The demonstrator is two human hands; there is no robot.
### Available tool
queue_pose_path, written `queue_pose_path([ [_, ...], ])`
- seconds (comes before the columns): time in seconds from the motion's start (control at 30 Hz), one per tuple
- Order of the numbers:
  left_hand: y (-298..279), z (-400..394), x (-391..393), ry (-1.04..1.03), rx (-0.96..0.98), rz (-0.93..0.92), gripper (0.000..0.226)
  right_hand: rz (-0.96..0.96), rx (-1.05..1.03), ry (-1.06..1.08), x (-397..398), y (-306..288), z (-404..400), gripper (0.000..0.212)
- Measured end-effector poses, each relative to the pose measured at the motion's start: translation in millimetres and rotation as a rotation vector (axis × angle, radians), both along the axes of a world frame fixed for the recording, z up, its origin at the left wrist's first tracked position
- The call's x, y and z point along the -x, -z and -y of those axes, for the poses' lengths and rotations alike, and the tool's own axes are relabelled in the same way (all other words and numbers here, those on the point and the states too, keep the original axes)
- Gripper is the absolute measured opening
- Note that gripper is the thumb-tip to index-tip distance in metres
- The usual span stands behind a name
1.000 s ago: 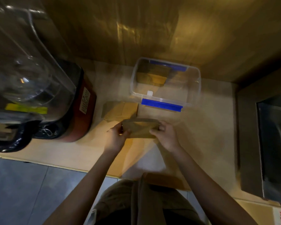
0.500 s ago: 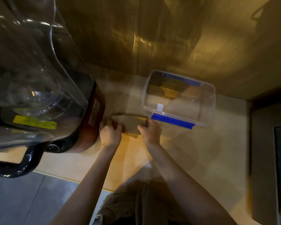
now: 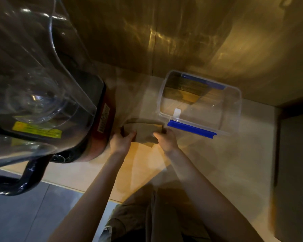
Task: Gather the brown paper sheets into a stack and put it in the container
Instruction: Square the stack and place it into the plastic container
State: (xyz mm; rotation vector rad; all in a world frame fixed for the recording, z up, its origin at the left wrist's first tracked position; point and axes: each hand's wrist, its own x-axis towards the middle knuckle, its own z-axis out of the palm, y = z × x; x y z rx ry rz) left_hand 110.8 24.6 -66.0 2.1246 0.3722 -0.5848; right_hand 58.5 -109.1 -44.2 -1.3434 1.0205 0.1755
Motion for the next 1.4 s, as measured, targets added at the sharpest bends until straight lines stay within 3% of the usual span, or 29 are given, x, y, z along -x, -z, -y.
queue_pose_path([
  [0.17,-3.5,-8.1,2.9,-0.063,0.173,-0.109,0.064,-0.077,-0.115,-0.02,-1.5,2.1,7.7,0.023],
  [0.27,-8.7,-13.4,11.5,-0.011,0.348,-0.127,0.048,-0.089,-0.174,-0.074,12.7,2.9,16.0,0.015],
  [0.33,-11.6,-14.8,21.4,0.065,0.4,-0.103,0.04,-0.062,-0.192,-0.082,28.9,2.7,20.1,0.021],
  [0.5,-18.5,-8.8,45.4,0.267,0.399,-0.065,0.05,0.058,-0.059,-0.091,74.6,-5.7,24.2,0.05],
  [0.63,-25.2,-3.8,65.4,0.536,0.383,0.07,0.057,0.229,0.088,0.006,118.2,-12.0,24.6,0.052],
  [0.73,-23.7,3.0,81.9,0.628,0.356,0.114,0.062,0.258,0.18,0.01,148.9,-10.7,24.6,0.061],
  [0.93,-9.5,11.9,104.2,0.689,0.276,0.066,0.079,0.163,0.295,0.005,169.4,8.9,15.7,0.068],
  [1.17,-7.5,16.0,115.3,0.59,0.285,0.132,0.073,0.155,0.323,0.08,170.2,14.0,4.3,0.071],
  [1.4,-8.1,10.6,117.1,0.567,0.295,0.091,0.081,0.133,0.342,-0.026,171.9,11.6,2.3,0.065],
])
